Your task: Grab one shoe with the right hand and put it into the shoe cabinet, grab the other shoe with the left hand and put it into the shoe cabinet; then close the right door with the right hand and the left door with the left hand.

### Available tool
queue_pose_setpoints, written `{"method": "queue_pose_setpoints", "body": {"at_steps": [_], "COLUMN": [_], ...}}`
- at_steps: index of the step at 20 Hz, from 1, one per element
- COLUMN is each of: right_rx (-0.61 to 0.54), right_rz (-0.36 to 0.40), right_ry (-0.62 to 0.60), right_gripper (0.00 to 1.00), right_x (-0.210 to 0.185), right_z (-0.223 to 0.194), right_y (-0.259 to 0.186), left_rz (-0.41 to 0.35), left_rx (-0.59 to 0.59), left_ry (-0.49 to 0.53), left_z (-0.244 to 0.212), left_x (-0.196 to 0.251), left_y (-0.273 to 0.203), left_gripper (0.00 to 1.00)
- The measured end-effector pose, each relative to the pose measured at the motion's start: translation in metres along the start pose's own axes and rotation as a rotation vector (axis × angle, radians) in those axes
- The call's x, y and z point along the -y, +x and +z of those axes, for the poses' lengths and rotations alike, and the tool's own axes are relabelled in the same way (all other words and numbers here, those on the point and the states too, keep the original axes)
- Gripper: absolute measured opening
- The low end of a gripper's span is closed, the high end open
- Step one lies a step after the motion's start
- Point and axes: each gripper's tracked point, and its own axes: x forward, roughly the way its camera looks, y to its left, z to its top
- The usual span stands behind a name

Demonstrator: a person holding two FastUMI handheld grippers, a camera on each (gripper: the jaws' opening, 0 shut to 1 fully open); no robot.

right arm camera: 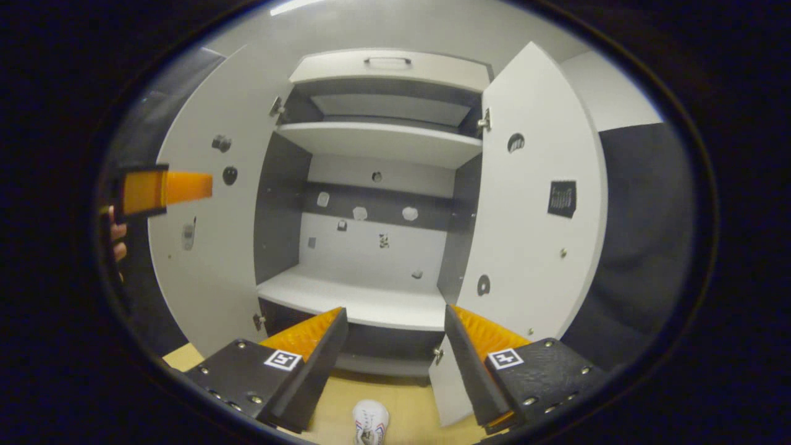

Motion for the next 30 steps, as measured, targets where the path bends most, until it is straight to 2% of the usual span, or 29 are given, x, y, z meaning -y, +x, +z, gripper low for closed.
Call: {"method": "queue_pose_setpoints", "body": {"at_steps": [2, 3, 7, 9, 10, 16, 21, 26, 28, 30], "right_rx": [-0.095, -0.145, -0.375, -0.49, -0.538, -0.765, -0.965, -1.092, -1.157, -1.201], "right_rz": [0.03, 0.049, 0.125, 0.173, 0.191, 0.241, 0.256, 0.246, 0.253, 0.248], "right_ry": [0.002, 0.005, 0.005, 0.042, 0.056, 0.056, 0.081, 0.056, 0.031, -0.014], "right_gripper": [0.95, 0.91, 0.9, 0.9, 0.87, 0.87, 0.87, 0.9, 0.83, 0.82], "right_x": [-0.011, -0.019, -0.045, -0.061, -0.068, -0.085, -0.089, -0.09, -0.093, -0.093], "right_z": [-0.044, -0.066, -0.17, -0.218, -0.239, -0.345, -0.409, -0.443, -0.453, -0.457], "right_y": [0.015, 0.02, 0.033, 0.034, 0.033, 0.028, 0.029, 0.031, 0.029, 0.032], "left_rz": [0.011, 0.016, 0.033, 0.039, 0.043, 0.051, 0.048, 0.061, 0.065, 0.068], "left_rx": [-0.005, -0.008, -0.017, -0.02, -0.022, -0.014, -0.031, -0.035, -0.028, -0.034], "left_ry": [0.006, 0.009, 0.023, 0.029, 0.032, 0.055, 0.034, 0.047, 0.046, 0.035], "left_z": [-0.002, -0.003, -0.009, -0.011, -0.012, -0.013, -0.022, -0.027, -0.026, -0.029], "left_x": [-0.004, -0.006, -0.013, -0.016, -0.018, -0.019, -0.017, -0.018, -0.017, -0.017], "left_y": [0.001, 0.001, 0.001, 0.003, 0.004, 0.008, 0.013, 0.016, 0.018, 0.02], "left_gripper": [0.99, 0.99, 0.99, 0.99, 0.99, 0.97, 0.97, 0.97, 0.98, 0.97]}}
